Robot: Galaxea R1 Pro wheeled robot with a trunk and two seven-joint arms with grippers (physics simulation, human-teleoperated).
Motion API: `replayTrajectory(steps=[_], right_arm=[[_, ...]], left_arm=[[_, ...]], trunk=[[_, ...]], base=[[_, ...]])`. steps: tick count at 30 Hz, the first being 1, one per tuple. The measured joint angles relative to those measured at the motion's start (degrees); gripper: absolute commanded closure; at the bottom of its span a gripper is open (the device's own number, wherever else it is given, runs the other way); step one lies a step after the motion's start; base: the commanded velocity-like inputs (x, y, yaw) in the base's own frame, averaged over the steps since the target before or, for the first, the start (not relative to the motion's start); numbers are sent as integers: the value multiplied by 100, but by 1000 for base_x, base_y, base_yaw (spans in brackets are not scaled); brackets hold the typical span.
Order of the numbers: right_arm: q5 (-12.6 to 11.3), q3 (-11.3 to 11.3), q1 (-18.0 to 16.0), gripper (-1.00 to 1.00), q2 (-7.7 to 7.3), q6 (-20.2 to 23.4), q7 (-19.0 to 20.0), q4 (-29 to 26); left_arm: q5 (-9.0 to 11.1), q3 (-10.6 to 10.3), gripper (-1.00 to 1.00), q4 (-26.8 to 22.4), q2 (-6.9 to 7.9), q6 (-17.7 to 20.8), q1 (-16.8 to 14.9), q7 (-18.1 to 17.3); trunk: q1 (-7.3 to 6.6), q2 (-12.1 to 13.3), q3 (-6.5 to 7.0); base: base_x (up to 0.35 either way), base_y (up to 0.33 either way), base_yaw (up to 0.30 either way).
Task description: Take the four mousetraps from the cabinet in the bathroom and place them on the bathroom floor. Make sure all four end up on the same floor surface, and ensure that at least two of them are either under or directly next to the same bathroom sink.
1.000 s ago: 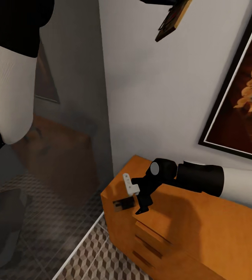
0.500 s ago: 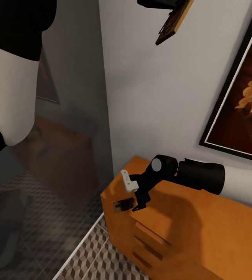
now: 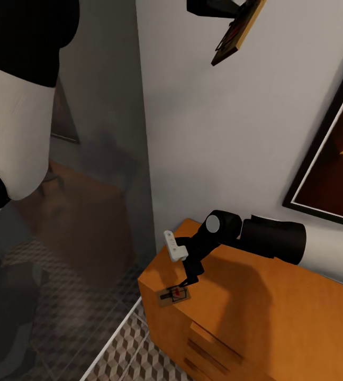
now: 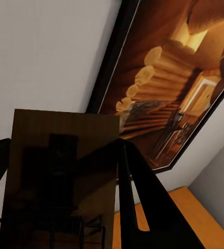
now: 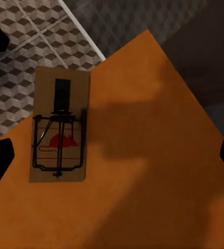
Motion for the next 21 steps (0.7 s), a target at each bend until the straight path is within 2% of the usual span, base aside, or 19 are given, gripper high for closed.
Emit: replayTrajectory(steps=[17, 21], right_arm=[[-52, 6, 40, -100, 67, 21, -45, 105], [-65, -52, 75, -100, 136, 51, -61, 193]], left_arm=[[1, -2, 100, -5, -1, -1, 35, 2], [0, -4, 100, -3, 3, 0, 35, 7]], trunk=[[0, 0, 0], [0, 0, 0]], base=[[1, 0, 0], [0, 0, 0]])
